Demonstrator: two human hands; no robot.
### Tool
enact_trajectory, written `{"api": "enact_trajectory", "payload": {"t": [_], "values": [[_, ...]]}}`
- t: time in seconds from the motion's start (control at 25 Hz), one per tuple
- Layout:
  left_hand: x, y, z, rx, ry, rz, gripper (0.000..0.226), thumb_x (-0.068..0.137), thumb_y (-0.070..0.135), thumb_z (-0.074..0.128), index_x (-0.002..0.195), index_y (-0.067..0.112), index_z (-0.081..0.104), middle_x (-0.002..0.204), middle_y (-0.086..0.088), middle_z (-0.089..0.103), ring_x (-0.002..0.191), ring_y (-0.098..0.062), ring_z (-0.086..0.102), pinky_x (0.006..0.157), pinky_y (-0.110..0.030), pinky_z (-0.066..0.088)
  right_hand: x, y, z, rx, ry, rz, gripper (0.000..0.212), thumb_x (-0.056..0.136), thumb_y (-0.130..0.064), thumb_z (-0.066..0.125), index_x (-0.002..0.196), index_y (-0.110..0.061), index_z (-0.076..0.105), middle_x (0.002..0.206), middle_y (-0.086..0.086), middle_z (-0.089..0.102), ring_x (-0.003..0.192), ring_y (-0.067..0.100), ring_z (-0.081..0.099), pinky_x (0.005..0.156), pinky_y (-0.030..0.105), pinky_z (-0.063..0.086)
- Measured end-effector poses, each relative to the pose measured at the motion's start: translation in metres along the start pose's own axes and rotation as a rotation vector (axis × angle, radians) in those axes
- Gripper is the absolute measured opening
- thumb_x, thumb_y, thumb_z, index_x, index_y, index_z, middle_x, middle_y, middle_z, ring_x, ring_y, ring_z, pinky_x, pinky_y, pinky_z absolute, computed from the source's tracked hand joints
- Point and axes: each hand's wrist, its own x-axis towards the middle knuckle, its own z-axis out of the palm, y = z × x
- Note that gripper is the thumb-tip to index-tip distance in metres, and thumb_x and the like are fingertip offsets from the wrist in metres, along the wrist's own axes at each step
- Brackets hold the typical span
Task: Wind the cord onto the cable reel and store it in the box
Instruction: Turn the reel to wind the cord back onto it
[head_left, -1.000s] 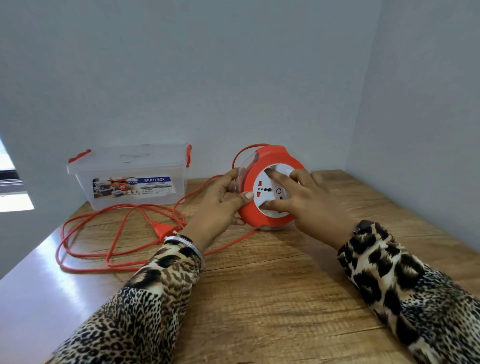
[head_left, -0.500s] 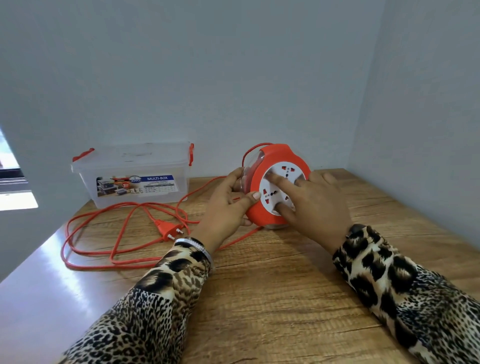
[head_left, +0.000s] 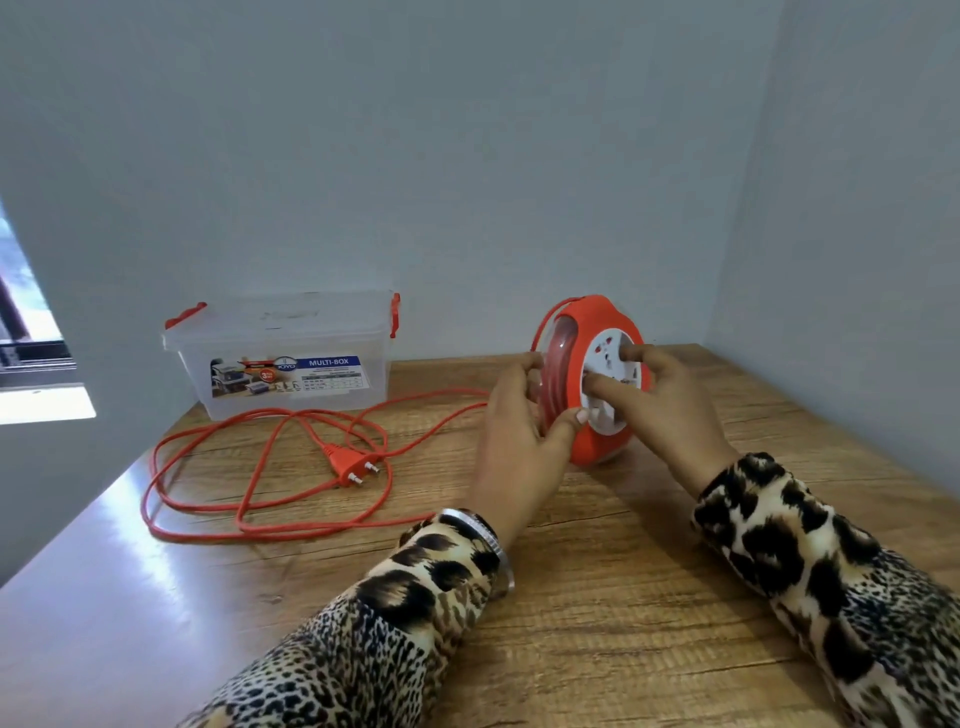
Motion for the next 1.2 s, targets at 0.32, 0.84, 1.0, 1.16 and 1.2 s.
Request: {"api": "enact_trajectory", "payload": {"t": [0.32,0.84,1.0,1.16,1.2], "values": [[-0.002,0.003,-0.025,0.844,-0.404,0.031,0.023,0.086,0.010,0.062,0.106,0.020,0.066,0.118,-0.001,0.053,0.108,-0.020,0.056,0.091,-0.030,0.045,0.011,0.014,-0.037,-0.426,0.017,-0.021,0.065,0.069,-0.049,0.057,0.132,-0.054,0.042,0.121,-0.002,0.064,0.103,0.023,0.060,0.086,0.040,0.050],[0.006,0.028,-0.072,1.187,-0.504,-0.323,0.030,0.089,0.012,0.051,0.118,0.015,0.057,0.123,-0.006,0.059,0.105,-0.024,0.055,0.086,-0.031,0.045,0.019,0.021,-0.023,-0.459,-0.101,0.136,0.042,0.060,-0.058,0.066,0.098,-0.038,0.067,0.117,-0.002,0.065,0.104,0.022,0.058,0.088,0.040,0.047],[0.002,0.021,-0.070,1.200,-0.522,-0.274,0.034,0.093,0.012,0.047,0.127,0.012,0.051,0.133,-0.009,0.056,0.118,-0.027,0.055,0.090,-0.033,0.045,0.019,0.021,-0.015,-0.535,-0.094,0.137,0.043,0.059,-0.061,0.064,0.096,-0.039,0.066,0.120,-0.001,0.063,0.107,0.024,0.057,0.091,0.041,0.047],[0.012,0.026,-0.074,1.053,-0.366,-0.227,0.027,0.093,0.008,0.044,0.118,0.010,0.054,0.122,-0.013,0.055,0.100,-0.025,0.057,0.075,-0.025,0.037,0.016,0.015,-0.012,-0.629,-0.158,0.157,0.048,0.069,-0.054,0.062,0.113,-0.036,0.067,0.129,0.006,0.057,0.116,0.028,0.053,0.098,0.044,0.042],[0.015,0.028,-0.076,0.969,-0.313,-0.212,0.018,0.092,0.009,0.044,0.105,0.010,0.056,0.109,-0.011,0.058,0.087,-0.023,0.056,0.068,-0.025,0.038,0.015,0.010,-0.012,-0.650,-0.131,0.131,0.046,0.072,-0.051,0.060,0.115,-0.034,0.066,0.131,0.007,0.054,0.119,0.029,0.050,0.102,0.045,0.038]]}}
